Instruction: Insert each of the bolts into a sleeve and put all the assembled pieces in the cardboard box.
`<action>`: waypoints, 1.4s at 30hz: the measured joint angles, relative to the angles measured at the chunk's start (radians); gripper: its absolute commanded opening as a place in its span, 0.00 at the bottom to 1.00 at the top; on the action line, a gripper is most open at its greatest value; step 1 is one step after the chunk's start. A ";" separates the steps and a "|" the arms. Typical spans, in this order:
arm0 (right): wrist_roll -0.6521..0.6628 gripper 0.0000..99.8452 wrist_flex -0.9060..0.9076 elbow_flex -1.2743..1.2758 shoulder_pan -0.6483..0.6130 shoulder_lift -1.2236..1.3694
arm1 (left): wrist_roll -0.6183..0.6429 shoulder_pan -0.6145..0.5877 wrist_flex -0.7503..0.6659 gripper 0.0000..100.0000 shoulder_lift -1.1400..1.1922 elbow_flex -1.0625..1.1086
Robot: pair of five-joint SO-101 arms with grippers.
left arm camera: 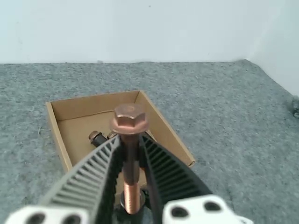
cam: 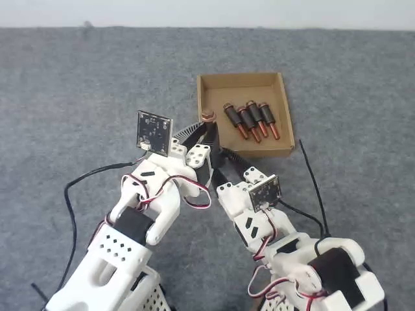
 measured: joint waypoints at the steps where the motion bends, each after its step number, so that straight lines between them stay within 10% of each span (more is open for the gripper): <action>1: 0.000 0.01 0.000 0.000 -0.005 0.000 | 0.000 -0.002 0.006 0.01 -0.005 0.000; 42: 0.000 0.01 0.052 0.000 -0.063 -0.002 | 0.051 -0.086 -0.066 0.01 0.011 0.044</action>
